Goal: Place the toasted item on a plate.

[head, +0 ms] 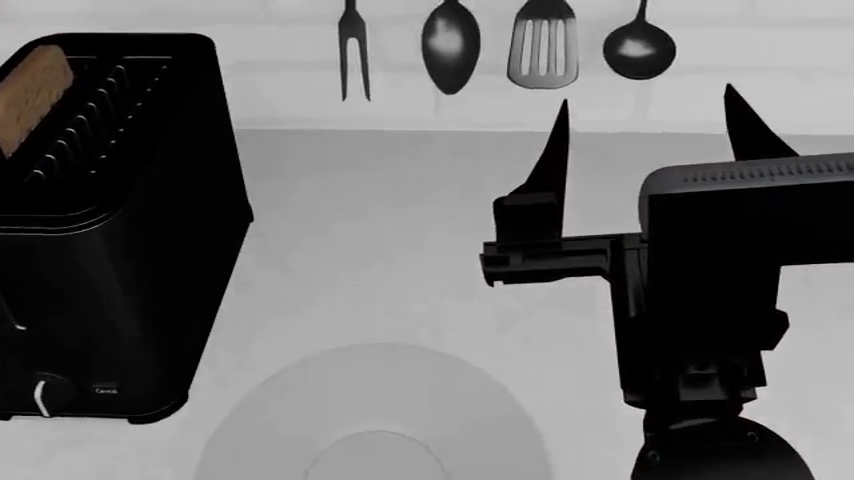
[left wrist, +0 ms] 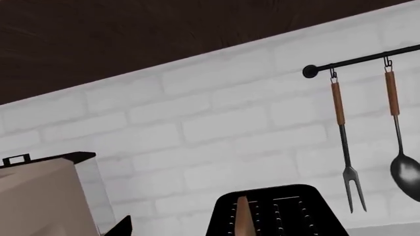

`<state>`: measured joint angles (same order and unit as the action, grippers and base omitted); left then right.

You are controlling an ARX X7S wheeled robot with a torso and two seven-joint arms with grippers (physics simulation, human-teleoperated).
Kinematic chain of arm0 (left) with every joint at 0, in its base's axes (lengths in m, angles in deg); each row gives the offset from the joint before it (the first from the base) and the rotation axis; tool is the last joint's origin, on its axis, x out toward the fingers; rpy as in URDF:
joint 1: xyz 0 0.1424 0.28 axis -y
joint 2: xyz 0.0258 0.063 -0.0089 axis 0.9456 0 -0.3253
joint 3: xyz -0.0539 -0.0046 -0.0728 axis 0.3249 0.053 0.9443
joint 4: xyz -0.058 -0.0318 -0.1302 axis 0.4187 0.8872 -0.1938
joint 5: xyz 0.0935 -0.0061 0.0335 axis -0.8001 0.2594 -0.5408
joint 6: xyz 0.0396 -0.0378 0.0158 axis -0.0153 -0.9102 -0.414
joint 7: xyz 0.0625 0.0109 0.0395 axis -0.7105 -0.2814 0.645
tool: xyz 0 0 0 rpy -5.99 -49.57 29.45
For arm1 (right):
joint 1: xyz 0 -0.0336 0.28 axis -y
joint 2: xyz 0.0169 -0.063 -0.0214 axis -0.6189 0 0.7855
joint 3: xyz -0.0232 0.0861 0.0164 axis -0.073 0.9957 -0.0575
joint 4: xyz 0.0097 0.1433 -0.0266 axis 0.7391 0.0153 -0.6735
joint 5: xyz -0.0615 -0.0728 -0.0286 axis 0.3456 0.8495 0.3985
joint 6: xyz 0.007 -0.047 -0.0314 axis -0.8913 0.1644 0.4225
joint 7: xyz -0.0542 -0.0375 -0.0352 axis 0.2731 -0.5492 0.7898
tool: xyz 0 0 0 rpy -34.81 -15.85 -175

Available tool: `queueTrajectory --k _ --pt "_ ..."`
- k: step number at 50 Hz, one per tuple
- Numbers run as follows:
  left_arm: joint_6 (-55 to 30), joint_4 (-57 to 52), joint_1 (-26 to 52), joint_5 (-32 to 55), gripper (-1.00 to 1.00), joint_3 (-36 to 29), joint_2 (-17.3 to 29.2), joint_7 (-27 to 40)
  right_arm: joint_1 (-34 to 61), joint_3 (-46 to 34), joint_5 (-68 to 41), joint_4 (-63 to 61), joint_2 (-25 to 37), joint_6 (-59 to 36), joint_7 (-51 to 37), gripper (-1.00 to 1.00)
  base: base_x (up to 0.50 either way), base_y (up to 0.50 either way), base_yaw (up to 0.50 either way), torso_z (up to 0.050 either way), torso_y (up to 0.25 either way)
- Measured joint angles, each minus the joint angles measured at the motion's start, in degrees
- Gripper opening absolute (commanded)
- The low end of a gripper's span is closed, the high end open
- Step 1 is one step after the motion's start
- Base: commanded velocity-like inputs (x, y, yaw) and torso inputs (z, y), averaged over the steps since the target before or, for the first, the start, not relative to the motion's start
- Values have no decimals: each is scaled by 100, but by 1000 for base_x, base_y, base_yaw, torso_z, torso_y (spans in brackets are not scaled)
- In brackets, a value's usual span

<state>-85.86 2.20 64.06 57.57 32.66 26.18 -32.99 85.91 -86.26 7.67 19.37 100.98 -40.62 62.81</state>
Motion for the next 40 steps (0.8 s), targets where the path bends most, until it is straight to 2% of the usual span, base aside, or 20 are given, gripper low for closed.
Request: queueTrajectory --k 23,40 --pt "-202 -63 149 116 100 57 36 -24 -28 84 -122 -106 12 -44 -49 100 49 0 0 0 0" --pt "-841 678 1308 426 100 -69 257 -328 -76 218 -244 -275 47 -159 -99 100 0 0 0 0 0"
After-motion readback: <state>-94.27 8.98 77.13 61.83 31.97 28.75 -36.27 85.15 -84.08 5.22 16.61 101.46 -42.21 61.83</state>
